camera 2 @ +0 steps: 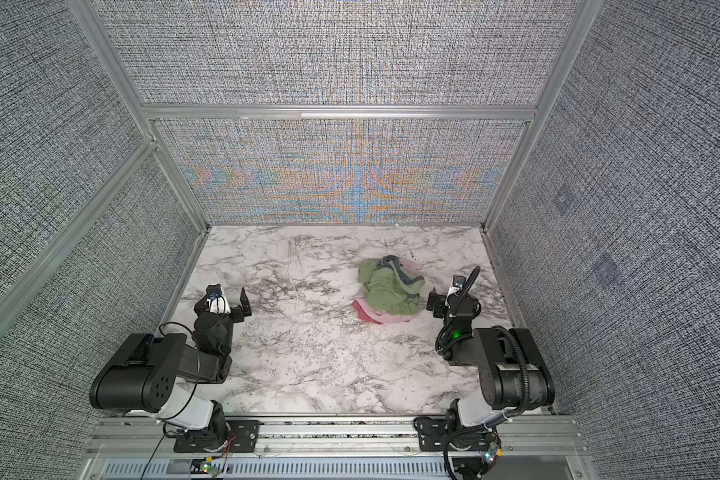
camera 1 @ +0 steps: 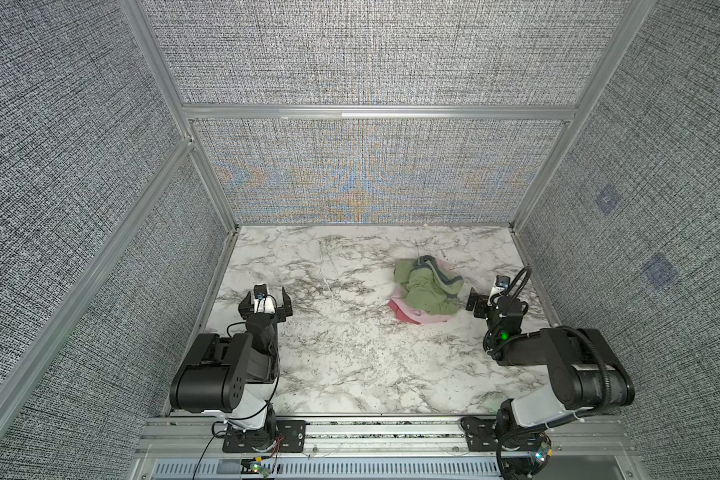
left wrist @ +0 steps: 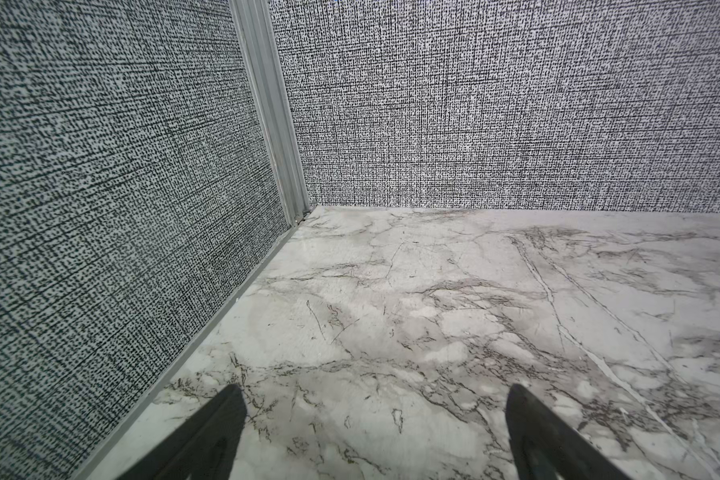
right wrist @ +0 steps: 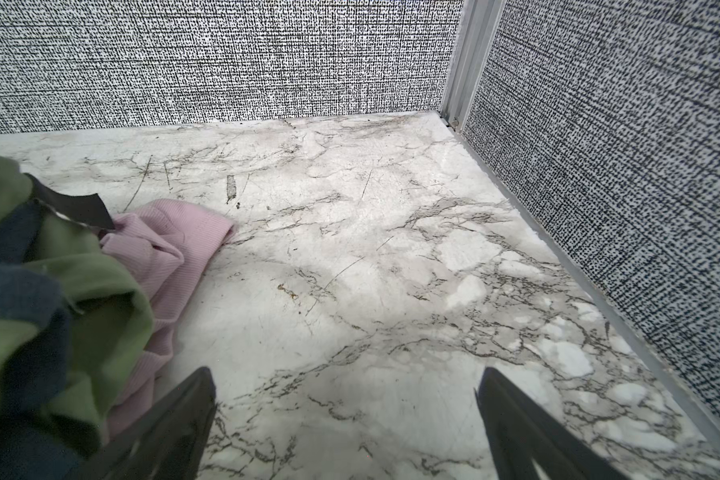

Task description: Pick out a specific cloth from the pile

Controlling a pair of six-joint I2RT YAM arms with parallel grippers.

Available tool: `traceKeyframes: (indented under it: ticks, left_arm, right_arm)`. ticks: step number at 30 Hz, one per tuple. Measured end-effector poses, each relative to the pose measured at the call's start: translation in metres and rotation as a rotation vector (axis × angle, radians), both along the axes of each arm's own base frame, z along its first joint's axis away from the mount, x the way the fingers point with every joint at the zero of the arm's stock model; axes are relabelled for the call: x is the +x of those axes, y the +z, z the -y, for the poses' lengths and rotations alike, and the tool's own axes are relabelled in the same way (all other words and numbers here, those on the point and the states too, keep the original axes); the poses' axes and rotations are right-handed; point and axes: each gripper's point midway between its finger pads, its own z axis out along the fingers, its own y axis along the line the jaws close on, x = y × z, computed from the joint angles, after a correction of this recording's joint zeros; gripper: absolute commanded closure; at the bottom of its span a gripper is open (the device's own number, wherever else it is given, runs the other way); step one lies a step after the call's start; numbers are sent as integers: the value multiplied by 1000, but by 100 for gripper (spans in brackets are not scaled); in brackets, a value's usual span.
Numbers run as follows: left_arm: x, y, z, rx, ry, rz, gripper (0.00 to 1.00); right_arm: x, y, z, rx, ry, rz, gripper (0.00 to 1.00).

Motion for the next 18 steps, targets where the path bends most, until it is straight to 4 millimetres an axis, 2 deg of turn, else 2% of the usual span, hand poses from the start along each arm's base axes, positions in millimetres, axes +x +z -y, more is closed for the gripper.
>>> traceKeyframes:
  ticks: [14,18]
  left_arm:
    - [0,0,0,0,0,0,1]
    - [0,0,0,0,1,0,10]
  right_arm:
    - [1,1,1,0,-1,3,1]
    - [1,1,1,0,-1,3,1]
